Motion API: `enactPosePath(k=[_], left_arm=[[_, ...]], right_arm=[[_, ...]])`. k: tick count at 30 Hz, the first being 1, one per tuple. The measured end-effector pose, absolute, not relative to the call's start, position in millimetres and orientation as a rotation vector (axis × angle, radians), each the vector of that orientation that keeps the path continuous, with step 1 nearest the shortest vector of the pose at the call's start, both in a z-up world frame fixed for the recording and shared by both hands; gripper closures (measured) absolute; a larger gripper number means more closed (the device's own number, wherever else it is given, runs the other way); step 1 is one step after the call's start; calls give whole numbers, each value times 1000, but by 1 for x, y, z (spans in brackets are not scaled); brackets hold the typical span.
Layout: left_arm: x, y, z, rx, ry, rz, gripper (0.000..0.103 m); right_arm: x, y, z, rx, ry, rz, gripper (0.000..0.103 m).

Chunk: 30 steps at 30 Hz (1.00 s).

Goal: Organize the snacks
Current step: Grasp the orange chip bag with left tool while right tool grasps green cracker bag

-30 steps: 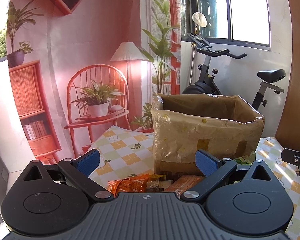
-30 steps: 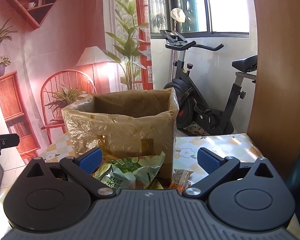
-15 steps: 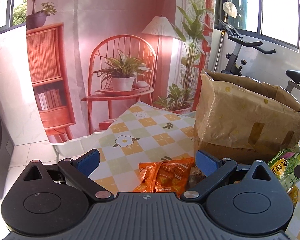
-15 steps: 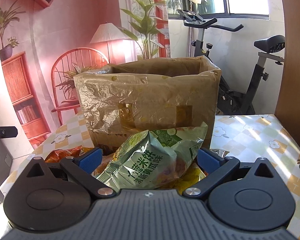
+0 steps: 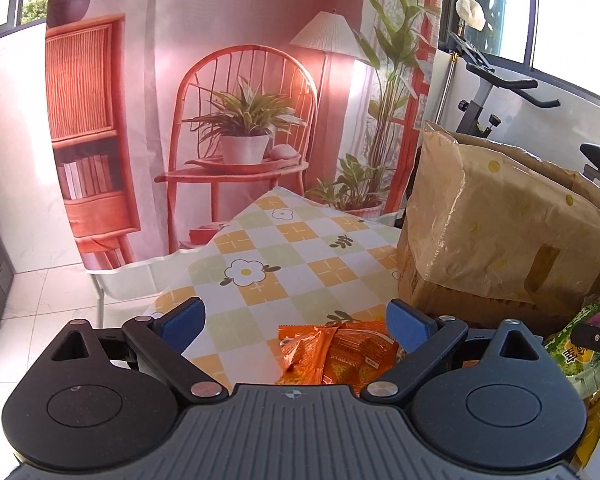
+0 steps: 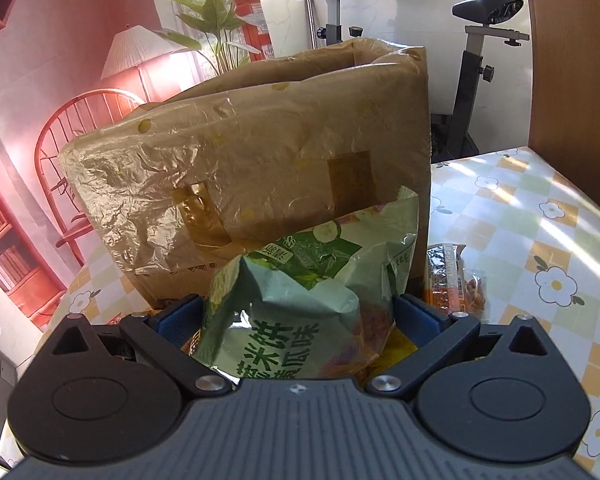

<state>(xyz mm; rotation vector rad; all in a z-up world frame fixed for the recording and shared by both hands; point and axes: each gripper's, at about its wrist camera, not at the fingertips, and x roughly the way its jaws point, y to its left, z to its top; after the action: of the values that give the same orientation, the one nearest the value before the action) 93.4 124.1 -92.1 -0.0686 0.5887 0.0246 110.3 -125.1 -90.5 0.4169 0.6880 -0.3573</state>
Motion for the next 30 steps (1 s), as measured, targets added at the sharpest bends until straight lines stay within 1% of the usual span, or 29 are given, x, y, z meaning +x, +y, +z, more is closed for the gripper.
enactPosePath(k=[5, 6, 7, 9, 12, 17, 22, 26, 30], left_arm=[[106, 134, -105, -74, 623, -31, 6], [109, 135, -111, -73, 641, -51, 6], [112, 136, -114, -72, 652, -61, 6], [119, 136, -124, -69, 682, -95, 6], [130, 136, -141, -78, 716, -138, 6], [152, 132, -165, -88, 779, -162, 6], [166, 141, -189, -162, 842, -161, 6], [169, 138, -204, -175, 875, -190, 6], [167, 135, -214, -177, 874, -200, 3]], right_arm=[[115, -131, -99, 435, 722, -358, 0], [114, -131, -99, 434, 722, -348, 3], [113, -131, -98, 430, 716, -338, 10], [113, -128, -96, 406, 712, -328, 16], [110, -126, -96, 402, 705, -321, 19], [108, -127, -96, 402, 699, -314, 21], [107, -128, -96, 405, 694, -308, 21], [106, -128, -97, 406, 691, -305, 21], [105, -129, -97, 406, 688, -300, 21]])
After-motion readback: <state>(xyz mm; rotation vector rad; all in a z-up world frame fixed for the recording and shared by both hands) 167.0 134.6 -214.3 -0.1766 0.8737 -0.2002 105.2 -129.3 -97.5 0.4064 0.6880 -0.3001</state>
